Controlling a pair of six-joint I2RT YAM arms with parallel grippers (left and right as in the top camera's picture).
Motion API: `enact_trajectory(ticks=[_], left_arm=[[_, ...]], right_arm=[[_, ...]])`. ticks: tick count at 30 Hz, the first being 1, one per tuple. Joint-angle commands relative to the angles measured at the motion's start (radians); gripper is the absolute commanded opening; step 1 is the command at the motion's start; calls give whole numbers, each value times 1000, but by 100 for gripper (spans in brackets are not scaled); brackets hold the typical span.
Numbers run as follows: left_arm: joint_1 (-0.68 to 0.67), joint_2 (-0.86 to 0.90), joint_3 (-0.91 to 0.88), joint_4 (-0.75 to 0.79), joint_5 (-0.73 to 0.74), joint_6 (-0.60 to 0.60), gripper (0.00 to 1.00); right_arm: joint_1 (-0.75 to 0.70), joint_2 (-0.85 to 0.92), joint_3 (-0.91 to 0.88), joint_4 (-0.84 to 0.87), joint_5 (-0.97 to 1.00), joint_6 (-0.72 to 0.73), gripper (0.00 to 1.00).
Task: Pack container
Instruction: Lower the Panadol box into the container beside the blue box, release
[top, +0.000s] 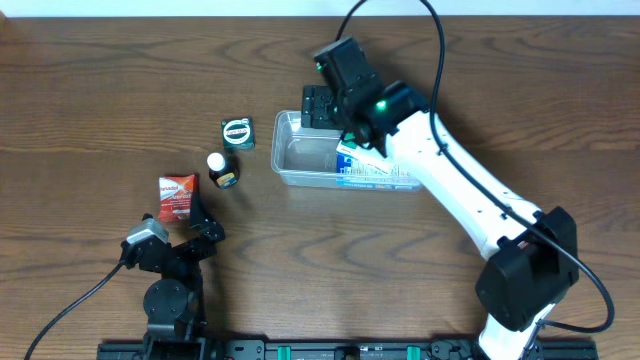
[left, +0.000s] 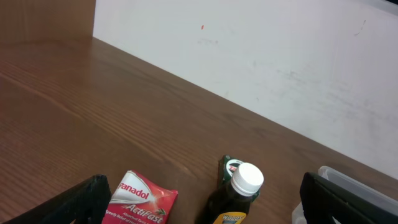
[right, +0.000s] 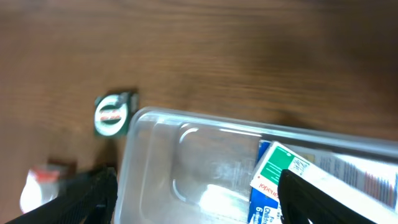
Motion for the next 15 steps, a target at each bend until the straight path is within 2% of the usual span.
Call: enact_trajectory(ticks=[1,15], left_arm=[[4,-6,-23,-30,-9,18,98],[4,-6,-23,-30,-9,18,98]], right_arm=[[26,36,-43,13,152,187,81],[26,205,-69,114,65,182,79]])
